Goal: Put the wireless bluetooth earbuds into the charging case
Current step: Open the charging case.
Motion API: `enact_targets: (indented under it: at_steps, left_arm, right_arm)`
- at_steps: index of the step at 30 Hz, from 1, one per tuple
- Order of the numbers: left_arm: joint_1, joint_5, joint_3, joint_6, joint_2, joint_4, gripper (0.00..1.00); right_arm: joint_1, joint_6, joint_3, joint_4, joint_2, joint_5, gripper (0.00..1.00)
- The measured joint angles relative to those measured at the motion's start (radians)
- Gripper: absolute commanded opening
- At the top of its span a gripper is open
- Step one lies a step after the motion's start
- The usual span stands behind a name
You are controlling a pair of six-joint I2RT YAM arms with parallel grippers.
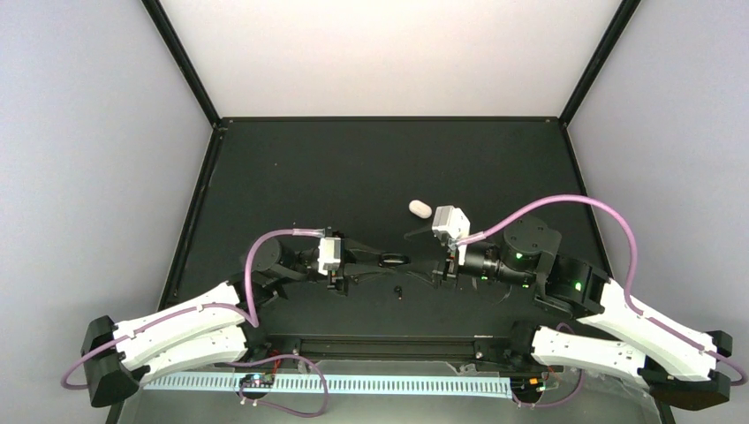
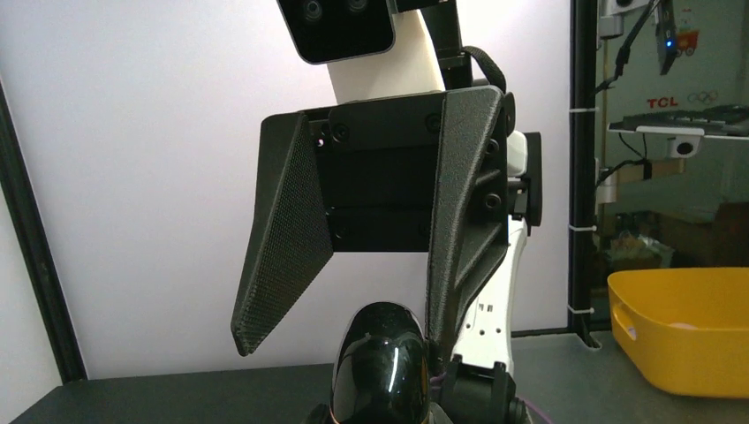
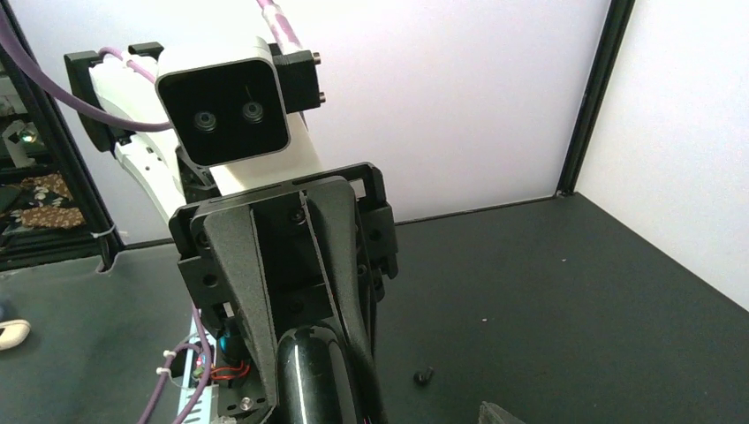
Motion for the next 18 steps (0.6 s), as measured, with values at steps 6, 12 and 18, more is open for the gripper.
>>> enact_targets:
  at_steps: [6,12,18]
  left_arm:
    - [0.000,-0.001,0.000,0.031,-0.003,-0.029,0.02]
    - [0.000,0.002,0.000,0.055,-0.014,-0.072,0.02]
    - [0.000,0.010,0.000,0.069,-0.027,-0.093,0.02]
  right_arm:
    - [0.003,0.004,0.000,-0.018,0.001,0.029,0.59]
    - [0.004,0.022,0.007,-0.015,-0.007,0.069,0.60]
    - [0.004,0.027,0.017,-0.010,-0.009,0.116,0.61]
